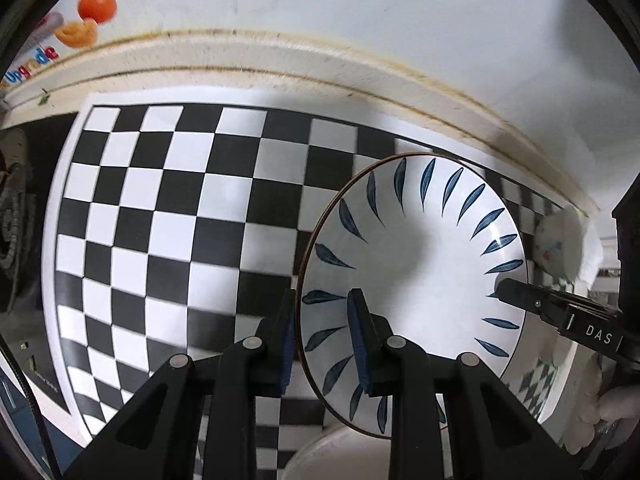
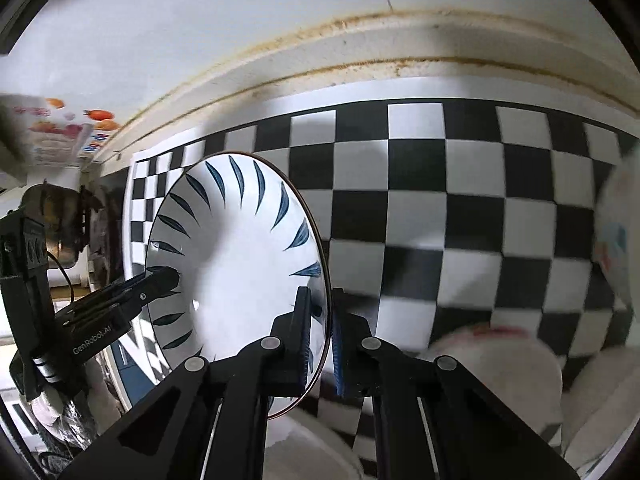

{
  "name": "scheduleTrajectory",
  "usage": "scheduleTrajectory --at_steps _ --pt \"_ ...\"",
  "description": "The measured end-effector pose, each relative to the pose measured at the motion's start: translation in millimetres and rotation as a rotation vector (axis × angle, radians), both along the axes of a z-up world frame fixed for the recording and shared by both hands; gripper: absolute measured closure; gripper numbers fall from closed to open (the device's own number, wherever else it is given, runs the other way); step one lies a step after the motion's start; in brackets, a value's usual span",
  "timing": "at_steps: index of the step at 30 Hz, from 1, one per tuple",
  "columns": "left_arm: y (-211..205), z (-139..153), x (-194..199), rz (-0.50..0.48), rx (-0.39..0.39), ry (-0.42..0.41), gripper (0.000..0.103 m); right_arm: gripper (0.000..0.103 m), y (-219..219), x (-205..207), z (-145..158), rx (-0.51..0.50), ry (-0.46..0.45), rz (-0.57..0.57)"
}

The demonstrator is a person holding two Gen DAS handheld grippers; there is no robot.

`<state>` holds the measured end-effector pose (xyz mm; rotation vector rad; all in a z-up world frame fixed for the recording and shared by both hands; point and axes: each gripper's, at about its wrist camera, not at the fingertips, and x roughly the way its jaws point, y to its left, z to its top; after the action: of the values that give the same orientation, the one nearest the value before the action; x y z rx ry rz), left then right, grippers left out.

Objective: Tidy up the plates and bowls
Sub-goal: 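Lift the blue-striped plate and lower it onto the plate stack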

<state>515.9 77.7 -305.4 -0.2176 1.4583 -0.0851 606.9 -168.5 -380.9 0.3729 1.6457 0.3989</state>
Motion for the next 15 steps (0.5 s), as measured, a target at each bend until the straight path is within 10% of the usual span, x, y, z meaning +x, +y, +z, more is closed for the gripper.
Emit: scheduleTrajectory --at_steps 15 --pt "-11.6 70.9 -98.8 -0.085 -0.008 -0.115 0.081 0.092 -28.6 -124.7 89.1 0.056 -0.101 -0.043"
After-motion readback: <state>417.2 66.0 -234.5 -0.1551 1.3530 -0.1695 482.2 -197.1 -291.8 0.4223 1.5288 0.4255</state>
